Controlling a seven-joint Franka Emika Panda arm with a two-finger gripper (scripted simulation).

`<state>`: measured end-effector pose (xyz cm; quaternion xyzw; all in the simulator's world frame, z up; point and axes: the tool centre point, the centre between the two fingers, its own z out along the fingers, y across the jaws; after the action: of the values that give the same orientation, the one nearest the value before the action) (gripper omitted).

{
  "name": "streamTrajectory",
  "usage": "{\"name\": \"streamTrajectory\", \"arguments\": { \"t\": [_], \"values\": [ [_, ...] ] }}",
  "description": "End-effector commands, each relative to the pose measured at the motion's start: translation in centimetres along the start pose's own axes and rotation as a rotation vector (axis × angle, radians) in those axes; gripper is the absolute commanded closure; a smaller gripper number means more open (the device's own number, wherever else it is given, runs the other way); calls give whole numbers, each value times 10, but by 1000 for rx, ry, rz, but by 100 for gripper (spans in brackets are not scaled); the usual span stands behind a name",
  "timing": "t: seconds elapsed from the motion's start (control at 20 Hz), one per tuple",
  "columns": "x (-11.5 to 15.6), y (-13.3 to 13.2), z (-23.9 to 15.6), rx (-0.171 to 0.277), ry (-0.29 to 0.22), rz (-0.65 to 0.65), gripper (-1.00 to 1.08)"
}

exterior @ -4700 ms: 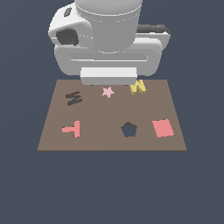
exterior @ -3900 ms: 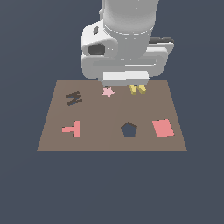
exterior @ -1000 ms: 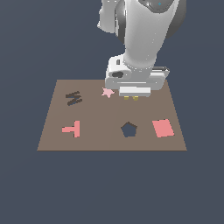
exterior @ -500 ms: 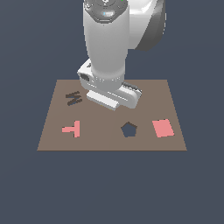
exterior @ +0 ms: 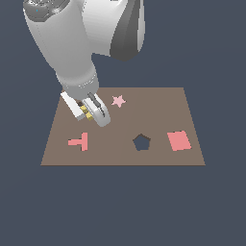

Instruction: Insert a designated object into the corresponding slot on a board.

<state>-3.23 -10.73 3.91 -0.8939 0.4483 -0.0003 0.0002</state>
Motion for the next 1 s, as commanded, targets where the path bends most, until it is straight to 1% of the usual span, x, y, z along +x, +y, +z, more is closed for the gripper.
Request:
{"name": "streamTrajectory", "arguments": {
  "t": [0.0,0.2,0.4,0.75,0.95],
  "values": [
    [11,15,-1,0,0,88,108],
    [21,33,-1,0,0,184,108],
    [25,43,-2,0,-1,236,108],
    [26,45,-1,-1,-1,241,108],
    [25,45,7,0,-1,240,108]
  ]
}}
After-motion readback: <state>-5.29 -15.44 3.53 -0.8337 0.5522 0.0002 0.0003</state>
